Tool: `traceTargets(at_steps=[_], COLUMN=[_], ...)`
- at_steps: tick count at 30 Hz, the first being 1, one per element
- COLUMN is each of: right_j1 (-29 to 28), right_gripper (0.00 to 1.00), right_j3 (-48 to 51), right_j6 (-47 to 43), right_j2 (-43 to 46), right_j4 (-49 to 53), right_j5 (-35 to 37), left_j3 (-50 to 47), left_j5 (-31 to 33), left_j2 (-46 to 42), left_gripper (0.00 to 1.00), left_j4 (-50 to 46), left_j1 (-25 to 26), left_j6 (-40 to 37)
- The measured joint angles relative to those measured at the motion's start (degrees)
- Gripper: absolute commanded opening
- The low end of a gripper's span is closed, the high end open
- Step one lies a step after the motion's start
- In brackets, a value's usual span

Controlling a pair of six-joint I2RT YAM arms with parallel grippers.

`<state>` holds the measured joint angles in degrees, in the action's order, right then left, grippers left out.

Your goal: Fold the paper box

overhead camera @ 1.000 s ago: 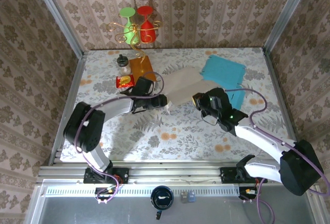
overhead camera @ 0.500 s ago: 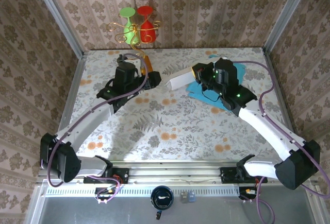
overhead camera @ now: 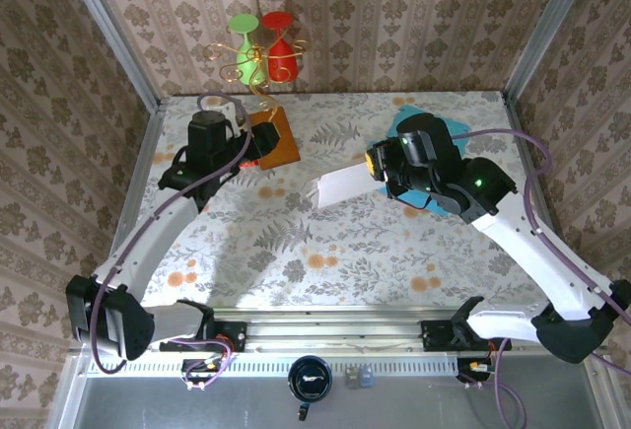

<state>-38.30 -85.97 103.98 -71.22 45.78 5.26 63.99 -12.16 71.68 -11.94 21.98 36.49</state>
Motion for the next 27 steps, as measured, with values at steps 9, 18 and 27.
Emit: traceTargets(at_steps=[9,18,27], right_j1=[3.1,6.9,7.5], right_gripper=[0.00,0.00,0.00], right_j3=[-6.5,-4.1,-1.7], right_j6=[4.7,4.7,4.7], right_j2=[-15.2,-21.4,-21.4], right_j4=[1.5,-3.0,-6.4], right_j5=[0.3,-2.3,-3.1], left_j3=[1.4,-1.4,0.3], left_j5=[-5.2,-11.3,-8.6], left_j2=[1.3,-1.9,-1.8], left_gripper=[0.60,0.61,0.66], left_j4=[-5.9,-8.9,-11.1], left_j1=[-1.3,-0.9,7.7], left_j6=[0.2,-1.8,20.9])
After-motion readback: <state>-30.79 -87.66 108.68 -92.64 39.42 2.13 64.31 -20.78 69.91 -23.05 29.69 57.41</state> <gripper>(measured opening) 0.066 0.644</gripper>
